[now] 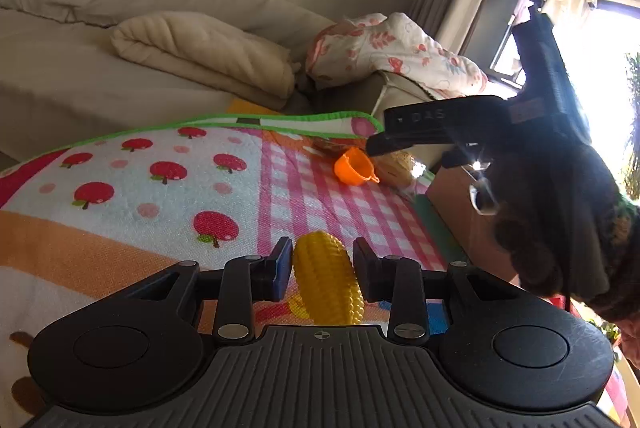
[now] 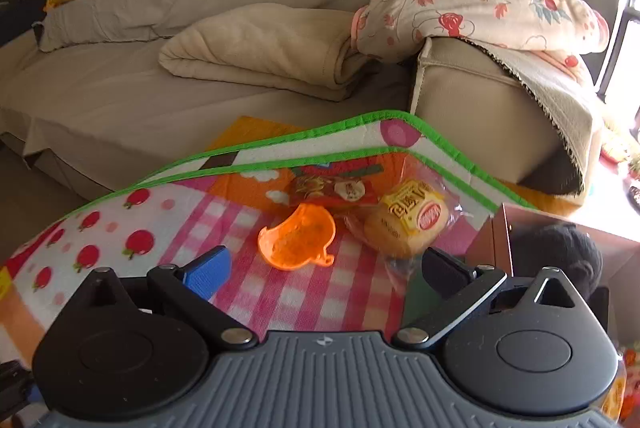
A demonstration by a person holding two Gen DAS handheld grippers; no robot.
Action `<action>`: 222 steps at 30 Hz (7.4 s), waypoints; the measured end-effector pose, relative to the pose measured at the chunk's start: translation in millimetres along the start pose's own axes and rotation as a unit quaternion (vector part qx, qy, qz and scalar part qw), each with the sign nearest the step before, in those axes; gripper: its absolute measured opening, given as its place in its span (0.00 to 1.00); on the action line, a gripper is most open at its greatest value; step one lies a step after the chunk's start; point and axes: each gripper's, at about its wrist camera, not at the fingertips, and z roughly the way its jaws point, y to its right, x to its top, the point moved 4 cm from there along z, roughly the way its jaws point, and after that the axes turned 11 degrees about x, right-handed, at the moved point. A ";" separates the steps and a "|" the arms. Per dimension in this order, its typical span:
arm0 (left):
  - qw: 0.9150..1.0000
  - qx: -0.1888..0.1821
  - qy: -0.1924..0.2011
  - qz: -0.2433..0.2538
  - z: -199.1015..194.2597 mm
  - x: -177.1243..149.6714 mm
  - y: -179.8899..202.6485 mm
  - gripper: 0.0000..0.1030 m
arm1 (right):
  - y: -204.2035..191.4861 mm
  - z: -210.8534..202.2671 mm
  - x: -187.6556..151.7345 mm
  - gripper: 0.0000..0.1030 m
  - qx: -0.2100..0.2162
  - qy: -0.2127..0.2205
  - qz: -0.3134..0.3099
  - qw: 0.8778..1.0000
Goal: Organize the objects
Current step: 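Grasp the red quail-egg snack packet with the right gripper, then lower the corn into the pink box with the left gripper while the right carries the packet, then drop the red snack packet into the pink box with the right gripper, then grasp the bagged bun on the mat with the left gripper, then grasp the orange toy cup with the right gripper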
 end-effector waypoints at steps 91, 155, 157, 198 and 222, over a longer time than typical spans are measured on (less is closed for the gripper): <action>0.982 -0.111 -0.047 0.148 40.2 28.3 214.3 0.36 | 116.7 -256.8 -237.3 0.71 -0.030 0.066 0.079 0.994; 0.986 0.012 -0.155 0.056 232.9 79.6 168.5 0.63 | 114.8 -162.2 -212.6 1.00 0.006 0.054 0.119 0.991; 0.987 0.001 -0.158 0.035 236.3 75.7 165.6 0.66 | 115.0 -162.1 -212.8 1.00 0.006 0.054 0.120 0.991; 0.994 -0.034 -0.020 -0.098 -35.4 -5.0 -15.6 0.50 | -27.5 -107.1 -135.9 1.00 0.030 0.022 -0.120 0.992; 0.991 -0.047 -0.104 -0.067 -41.7 -17.9 -1.1 0.50 | -22.8 -103.5 -120.3 0.58 0.083 -0.008 -0.055 0.995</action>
